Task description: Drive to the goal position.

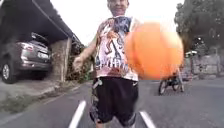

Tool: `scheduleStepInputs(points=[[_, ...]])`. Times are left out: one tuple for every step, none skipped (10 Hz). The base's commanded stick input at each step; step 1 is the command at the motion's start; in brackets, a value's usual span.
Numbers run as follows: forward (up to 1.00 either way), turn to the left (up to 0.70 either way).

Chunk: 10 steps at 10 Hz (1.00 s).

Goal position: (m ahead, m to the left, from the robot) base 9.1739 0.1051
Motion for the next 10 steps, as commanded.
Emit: scheduleStepInputs(points=[[-1.00,0.00],[-1.00,0.00],[-1.00,0.00],[-1.00,0.00],[-1.00,0.00],[-1.00,0.00],[-0.74,0.00],[0.00,0.00],[0.00,0.00],[0.00,0.00]])
